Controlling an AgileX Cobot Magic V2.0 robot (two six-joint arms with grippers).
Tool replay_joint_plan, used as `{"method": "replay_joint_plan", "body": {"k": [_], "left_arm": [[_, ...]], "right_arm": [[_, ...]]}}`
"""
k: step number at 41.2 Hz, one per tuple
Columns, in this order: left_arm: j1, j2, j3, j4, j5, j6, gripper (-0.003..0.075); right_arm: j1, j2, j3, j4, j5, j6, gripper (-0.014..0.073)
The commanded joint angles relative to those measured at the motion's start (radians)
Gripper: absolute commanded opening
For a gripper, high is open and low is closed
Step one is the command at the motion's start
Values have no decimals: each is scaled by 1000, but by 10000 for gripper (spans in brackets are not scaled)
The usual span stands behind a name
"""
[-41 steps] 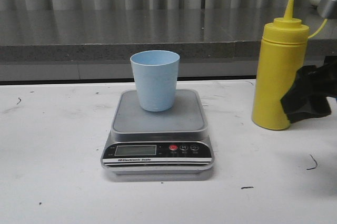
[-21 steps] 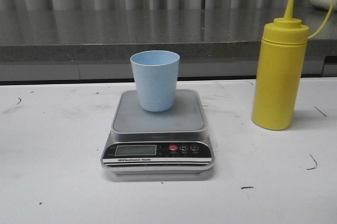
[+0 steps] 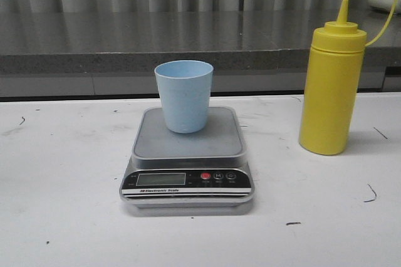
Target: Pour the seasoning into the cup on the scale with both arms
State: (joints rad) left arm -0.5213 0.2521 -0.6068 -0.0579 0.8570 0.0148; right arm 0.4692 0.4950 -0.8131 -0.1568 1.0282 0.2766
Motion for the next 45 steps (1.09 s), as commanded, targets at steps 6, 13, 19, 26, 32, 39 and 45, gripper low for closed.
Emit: {"method": "replay_joint_plan", "body": {"k": [6,13,19,26,32,39,45], "left_arm": [[-1,10,-23,-11,-74,-7,421],[-1,10,-23,-11,-74,-7,421],[-1,10,-23,-11,-74,-7,421],[-1,10,-23,-11,-74,-7,421],[-1,10,-23,-11,-74,-7,421],[-1,10,-23,-11,-74,-7,421],[-1,10,-23,-11,-72,-7,398]], "right_arm": [[-2,-18,-32,-13,-13,-14,654],[-2,-18,-32,-13,-37,-14,653],[-2,-18,-32,-13,-53,-14,572],[-2,-18,-32,-13,-60,-14,190],[-2,-18,-32,-13,-58,-14,-54],[-2,-18,-32,-13,-58,-13,-68],[-2,-18,-32,-13,-58,-13,-68]]}}
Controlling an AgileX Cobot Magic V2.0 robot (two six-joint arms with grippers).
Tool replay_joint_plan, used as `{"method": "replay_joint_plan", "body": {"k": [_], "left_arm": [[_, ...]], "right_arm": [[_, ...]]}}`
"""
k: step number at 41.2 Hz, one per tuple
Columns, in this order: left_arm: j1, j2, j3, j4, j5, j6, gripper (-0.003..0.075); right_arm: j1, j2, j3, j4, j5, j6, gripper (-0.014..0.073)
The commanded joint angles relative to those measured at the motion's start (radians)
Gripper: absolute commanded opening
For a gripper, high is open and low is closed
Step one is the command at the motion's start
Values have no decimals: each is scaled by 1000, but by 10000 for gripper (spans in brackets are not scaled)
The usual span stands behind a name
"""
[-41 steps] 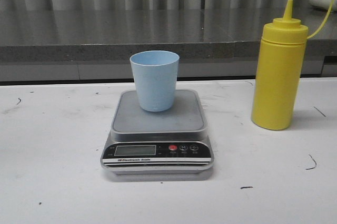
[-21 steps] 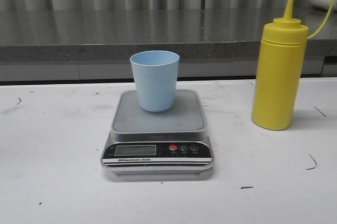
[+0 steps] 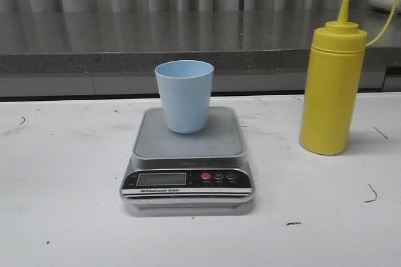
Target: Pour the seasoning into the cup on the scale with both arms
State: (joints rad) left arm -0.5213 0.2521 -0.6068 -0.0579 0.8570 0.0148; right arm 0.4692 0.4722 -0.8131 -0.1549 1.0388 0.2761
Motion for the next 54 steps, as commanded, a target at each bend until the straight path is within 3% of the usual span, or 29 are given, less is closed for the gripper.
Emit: {"method": "replay_joint_plan", "body": {"k": [1,7,14,25,32,42,54], "left_arm": [[-1,10,-23,-8,-72,-7,376],[-1,10,-23,-8,-70,-7,223],[-1,10,-23,-8,-70,-7,110],[-1,10,-23,-8,-70,-7,4],[5,-2,-14,19,-78,-7,-20],[117,-90,134,48,-317,-7,-20],[354,-223,421,36,-664,-7,-20]], "right_arm": [[-2,5,-32,-14,-69,-13,-68],[-2,5,-32,-14,-69,-13,-68],[-2,5,-32,-14,-69,-13,-68],[-2,5,-32,-14,-69,-13,-68],[-2,5,-32,-14,-69,-13,-68],[-2,5,-32,-14,-67,-13,-68],[-2,5,-32,-14,-66,-13,-68]]}}
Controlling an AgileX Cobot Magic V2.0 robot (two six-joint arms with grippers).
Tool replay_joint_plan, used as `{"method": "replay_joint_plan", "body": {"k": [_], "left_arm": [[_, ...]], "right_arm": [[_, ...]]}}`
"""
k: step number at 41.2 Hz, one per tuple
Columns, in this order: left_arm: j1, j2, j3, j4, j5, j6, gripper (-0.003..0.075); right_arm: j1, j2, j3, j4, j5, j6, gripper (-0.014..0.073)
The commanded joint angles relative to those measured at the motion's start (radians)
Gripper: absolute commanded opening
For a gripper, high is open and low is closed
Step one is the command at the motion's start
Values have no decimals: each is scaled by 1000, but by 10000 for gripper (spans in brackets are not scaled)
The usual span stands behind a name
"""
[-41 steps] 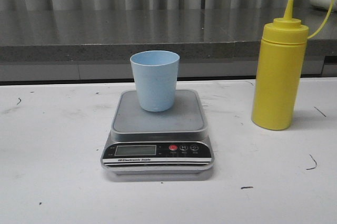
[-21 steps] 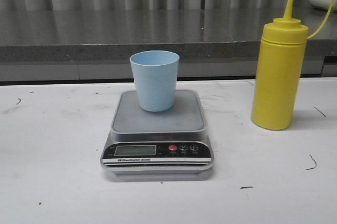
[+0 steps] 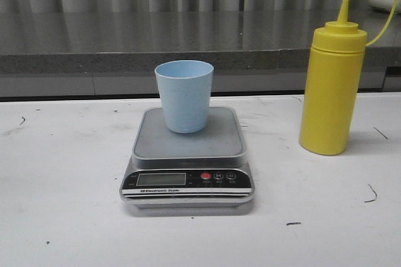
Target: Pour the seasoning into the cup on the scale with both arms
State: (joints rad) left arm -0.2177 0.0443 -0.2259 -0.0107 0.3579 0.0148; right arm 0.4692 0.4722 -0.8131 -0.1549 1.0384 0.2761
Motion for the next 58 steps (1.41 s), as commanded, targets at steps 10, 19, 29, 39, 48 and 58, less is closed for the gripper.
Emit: {"method": "replay_joint_plan", "body": {"k": [10,19,29,39,48,58], "left_arm": [[138,-67,215,-14,-367,-7,-20],[138,-67,255,-14,-412,-7,-20],[172,-67,255,-19,-416,-7,-20],[220,-67,255,-57,-419,-7,-20],[237,-67,255,-57,-434,-7,-20],[237,-67,255,-57,-434,-7,-20]], "right_arm": [[-2,5,-32,-14,-64,-13,-68],[-2,5,-32,-14,-53,-13,-68],[-2,5,-32,-14,-53,-13,-68],[-2,5,-32,-14,-53,-13,-68],[-2,5,-32,-14,-53,-13,-68],[-2,5,-32,-14,-53,-13,-68]]}}
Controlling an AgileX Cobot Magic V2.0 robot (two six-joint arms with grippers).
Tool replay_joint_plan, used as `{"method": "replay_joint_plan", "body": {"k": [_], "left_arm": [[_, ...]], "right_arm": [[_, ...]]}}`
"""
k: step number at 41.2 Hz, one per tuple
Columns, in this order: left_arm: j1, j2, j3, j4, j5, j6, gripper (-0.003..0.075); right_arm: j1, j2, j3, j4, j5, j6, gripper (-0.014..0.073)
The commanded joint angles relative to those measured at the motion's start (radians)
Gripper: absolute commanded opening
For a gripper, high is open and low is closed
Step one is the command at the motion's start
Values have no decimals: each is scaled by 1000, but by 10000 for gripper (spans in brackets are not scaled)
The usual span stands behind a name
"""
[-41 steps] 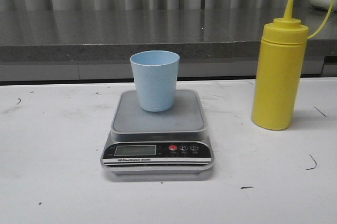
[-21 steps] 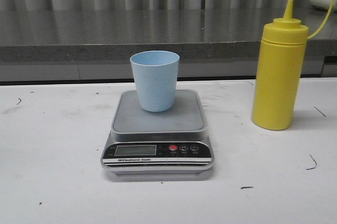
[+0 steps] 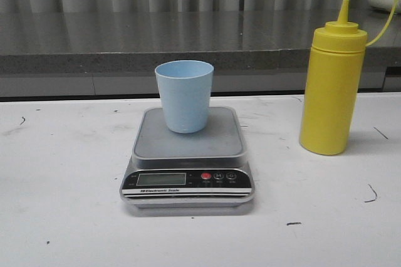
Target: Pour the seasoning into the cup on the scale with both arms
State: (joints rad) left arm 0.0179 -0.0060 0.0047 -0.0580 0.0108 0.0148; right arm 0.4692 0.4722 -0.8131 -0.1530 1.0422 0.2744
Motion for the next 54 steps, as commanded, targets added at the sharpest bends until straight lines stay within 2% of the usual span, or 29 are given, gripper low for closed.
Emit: {"method": "replay_joint_plan", "body": {"k": [1,35,39,43,49,54], "left_arm": [[1,-16,24,-9,-87,-7,-20],[1,-16,24,-9,-87,-7,-20],[1,-16,24,-9,-87,-7,-20],[1,-16,24,-9,-87,-7,-20],[1,-15,24,-9,-87,-7,-20],[1,-15,24,-9,-87,-7,-20]], "right_arm": [[-2,5,-32,-16,-57,-11,-68],[-3,1,-32,-19,-54,-11,-68],[-61,-16,-23,-22,-67,-12,-66],[-136,-52,18,21,-143,-62,-62],[-257,-156,176,122,-339,-286,-62],[-351,-248,331,138,-516,-312,-68]]}}
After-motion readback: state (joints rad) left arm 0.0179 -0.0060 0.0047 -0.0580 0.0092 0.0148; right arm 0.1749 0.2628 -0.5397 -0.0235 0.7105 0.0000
